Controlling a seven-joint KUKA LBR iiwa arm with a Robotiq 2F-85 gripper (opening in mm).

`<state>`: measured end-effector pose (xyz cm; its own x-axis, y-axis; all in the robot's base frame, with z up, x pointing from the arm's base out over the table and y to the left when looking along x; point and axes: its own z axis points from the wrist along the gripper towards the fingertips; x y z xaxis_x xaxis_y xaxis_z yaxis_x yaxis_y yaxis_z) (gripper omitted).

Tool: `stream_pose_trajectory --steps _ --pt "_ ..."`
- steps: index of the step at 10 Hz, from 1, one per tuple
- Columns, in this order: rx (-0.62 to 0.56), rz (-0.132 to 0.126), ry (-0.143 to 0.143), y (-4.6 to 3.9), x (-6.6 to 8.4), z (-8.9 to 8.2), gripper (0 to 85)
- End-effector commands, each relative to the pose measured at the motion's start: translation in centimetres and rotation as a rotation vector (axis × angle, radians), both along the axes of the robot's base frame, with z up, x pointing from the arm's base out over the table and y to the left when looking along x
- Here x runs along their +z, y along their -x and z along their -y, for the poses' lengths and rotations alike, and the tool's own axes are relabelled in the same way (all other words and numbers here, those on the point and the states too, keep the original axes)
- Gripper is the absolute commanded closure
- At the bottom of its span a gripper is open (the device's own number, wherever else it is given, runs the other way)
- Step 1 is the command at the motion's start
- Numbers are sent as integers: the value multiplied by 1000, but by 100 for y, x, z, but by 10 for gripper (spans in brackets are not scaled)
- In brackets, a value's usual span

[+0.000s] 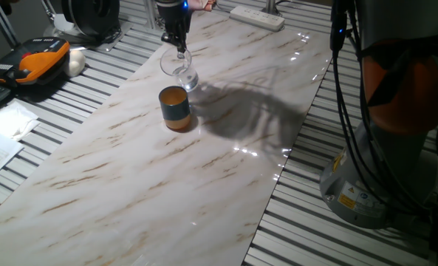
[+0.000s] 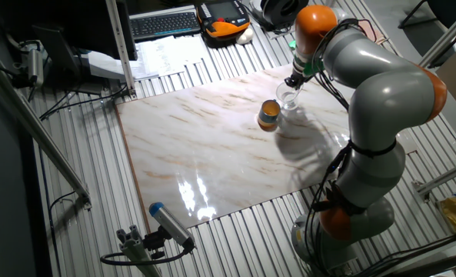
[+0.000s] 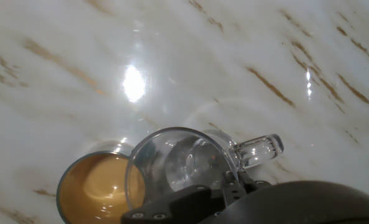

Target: Pour the water from one cup into another empty cup

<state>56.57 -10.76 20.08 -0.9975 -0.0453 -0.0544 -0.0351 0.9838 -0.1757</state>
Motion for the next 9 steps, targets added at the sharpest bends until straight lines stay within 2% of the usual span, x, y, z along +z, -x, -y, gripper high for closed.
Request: stream_pose_trajectory --steps 1,4,8,9 --pt "4 2 13 -3 -2 -5 850" --pt "14 9 41 -20 -32 -10 850" --pt "23 9 56 -38 -57 -33 850" --pt "26 10 68 -41 -54 -42 850"
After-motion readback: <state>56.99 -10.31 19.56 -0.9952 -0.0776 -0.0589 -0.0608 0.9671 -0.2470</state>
